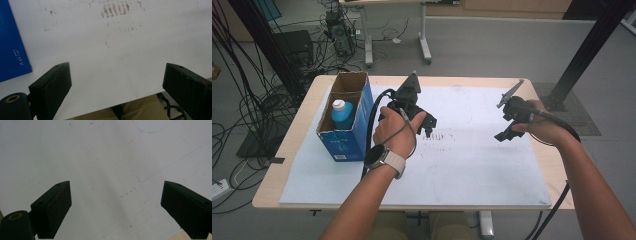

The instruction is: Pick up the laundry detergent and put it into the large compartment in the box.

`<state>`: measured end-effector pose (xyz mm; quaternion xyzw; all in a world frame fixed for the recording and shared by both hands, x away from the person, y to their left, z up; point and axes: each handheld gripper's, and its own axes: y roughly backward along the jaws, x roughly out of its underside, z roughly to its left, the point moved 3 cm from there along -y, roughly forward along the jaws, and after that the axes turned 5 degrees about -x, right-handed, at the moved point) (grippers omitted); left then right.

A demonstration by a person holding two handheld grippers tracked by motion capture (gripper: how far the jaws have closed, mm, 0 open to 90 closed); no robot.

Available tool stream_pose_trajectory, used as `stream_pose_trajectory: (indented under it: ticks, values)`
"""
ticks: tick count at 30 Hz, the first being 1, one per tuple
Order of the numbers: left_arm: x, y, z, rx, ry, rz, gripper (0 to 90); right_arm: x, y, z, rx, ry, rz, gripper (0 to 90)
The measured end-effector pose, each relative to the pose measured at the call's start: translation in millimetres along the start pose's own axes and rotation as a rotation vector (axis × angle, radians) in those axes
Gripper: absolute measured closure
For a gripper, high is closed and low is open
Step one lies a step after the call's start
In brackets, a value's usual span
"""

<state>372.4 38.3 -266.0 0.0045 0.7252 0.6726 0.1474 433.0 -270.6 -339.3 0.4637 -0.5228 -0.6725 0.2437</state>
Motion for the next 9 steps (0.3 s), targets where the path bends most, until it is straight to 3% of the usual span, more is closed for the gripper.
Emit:
stream_pose_trajectory:
  ticks: [9]
  values:
    - [-0.2,-0.2,0.8,0.001,0.003,-0.002,8.7,0.1,-0.2,0.3,0.001,-0.001,-0.004,9.4]
